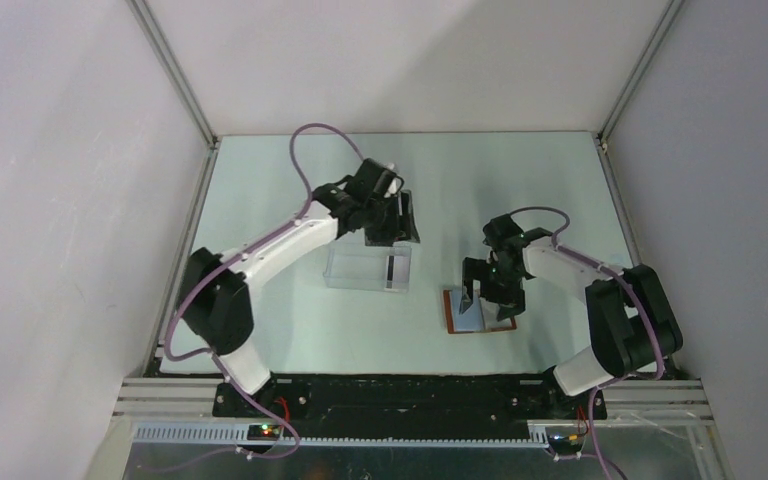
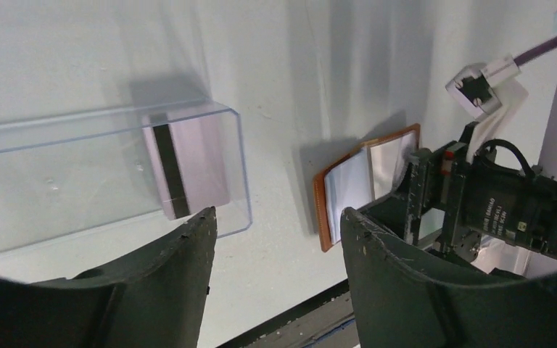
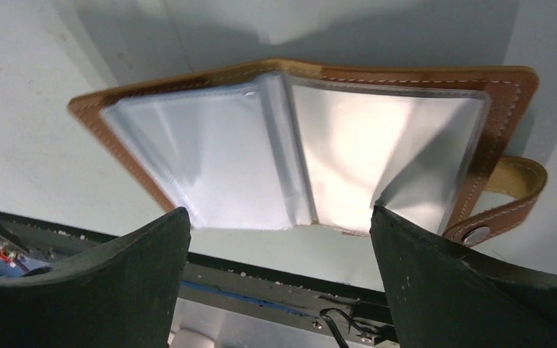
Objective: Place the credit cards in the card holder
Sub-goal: Pick up the credit card from the storage box.
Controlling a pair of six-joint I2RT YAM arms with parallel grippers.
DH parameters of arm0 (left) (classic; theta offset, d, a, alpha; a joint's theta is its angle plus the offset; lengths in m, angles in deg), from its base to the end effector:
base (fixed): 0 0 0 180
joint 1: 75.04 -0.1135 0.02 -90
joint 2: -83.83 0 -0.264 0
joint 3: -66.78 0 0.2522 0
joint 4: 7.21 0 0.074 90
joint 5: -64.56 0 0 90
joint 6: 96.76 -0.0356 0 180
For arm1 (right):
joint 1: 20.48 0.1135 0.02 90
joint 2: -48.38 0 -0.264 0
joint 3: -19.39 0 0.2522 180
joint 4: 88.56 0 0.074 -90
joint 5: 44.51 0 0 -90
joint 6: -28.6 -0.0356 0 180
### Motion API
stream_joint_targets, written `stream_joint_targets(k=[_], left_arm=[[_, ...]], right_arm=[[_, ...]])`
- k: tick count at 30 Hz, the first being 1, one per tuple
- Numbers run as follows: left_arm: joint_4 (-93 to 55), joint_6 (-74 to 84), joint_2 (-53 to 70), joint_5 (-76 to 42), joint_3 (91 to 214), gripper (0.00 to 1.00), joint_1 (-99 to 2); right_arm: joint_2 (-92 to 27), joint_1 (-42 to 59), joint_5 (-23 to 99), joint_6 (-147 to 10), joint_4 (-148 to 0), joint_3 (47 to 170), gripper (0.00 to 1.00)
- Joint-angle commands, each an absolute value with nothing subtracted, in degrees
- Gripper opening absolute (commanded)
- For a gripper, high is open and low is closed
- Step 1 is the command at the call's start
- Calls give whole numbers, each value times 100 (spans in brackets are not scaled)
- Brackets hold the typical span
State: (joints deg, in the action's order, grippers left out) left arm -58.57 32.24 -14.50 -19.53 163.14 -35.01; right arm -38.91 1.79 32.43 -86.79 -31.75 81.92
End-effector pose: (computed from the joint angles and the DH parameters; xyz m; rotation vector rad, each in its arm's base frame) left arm 0.2853 -0.2444 0.2783 0.0687 2.6336 -0.6603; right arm 0.2306 0.1031 0.1641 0.0577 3.0714 0.4131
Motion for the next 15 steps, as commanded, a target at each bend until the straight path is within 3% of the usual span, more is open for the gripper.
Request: stream_joint_targets(k=[1,15], left_arm=[[-5693,2971,-906,-1638,15952,68,-3894],[-5358,2555,-672,-727,14935,61,-4758]], right_arm=[[-3536,259,2995,-8476,-2940,8560,98],[-3517,422,2547,-8730,-2855,9120,97]])
